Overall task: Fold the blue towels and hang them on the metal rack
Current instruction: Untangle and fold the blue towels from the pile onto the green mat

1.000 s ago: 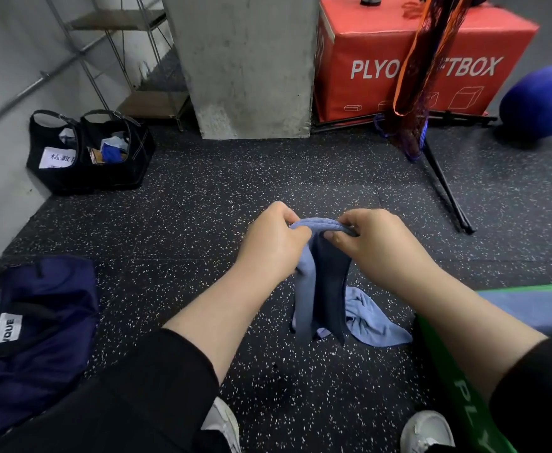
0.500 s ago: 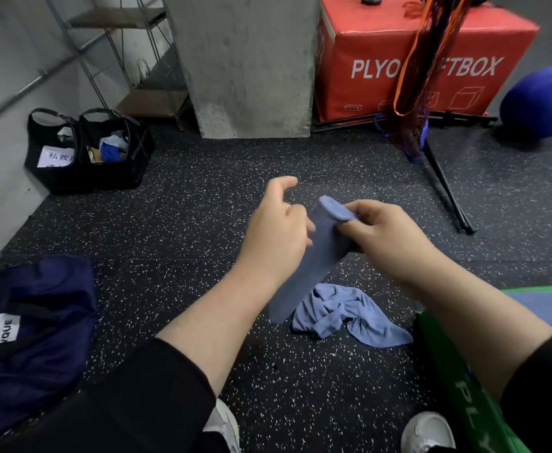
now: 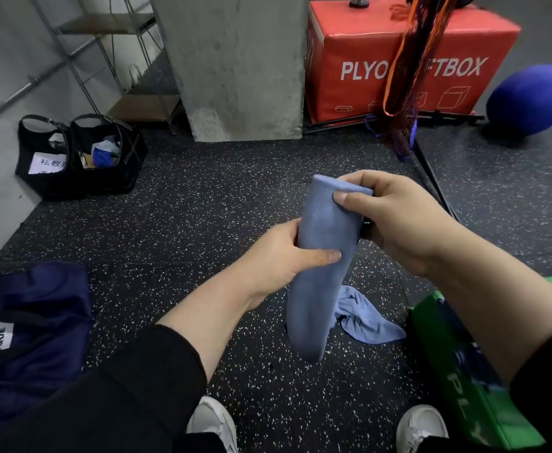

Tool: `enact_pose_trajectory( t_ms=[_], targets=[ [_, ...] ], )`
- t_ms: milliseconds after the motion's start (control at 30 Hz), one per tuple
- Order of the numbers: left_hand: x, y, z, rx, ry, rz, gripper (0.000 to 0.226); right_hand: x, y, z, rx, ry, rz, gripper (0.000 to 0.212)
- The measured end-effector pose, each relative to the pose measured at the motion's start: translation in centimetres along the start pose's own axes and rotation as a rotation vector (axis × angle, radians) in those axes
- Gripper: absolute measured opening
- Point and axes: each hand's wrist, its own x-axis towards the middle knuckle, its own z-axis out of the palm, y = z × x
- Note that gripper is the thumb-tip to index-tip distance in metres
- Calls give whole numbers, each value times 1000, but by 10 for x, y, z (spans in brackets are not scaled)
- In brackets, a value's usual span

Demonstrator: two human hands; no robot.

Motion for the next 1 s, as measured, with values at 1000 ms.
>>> enact_pose_trajectory(
  t_ms=[1000],
  targets=[
    [-36,-37,-11,432,-173,-356,16,-31,40,-125,-68,461,288,16]
  ],
)
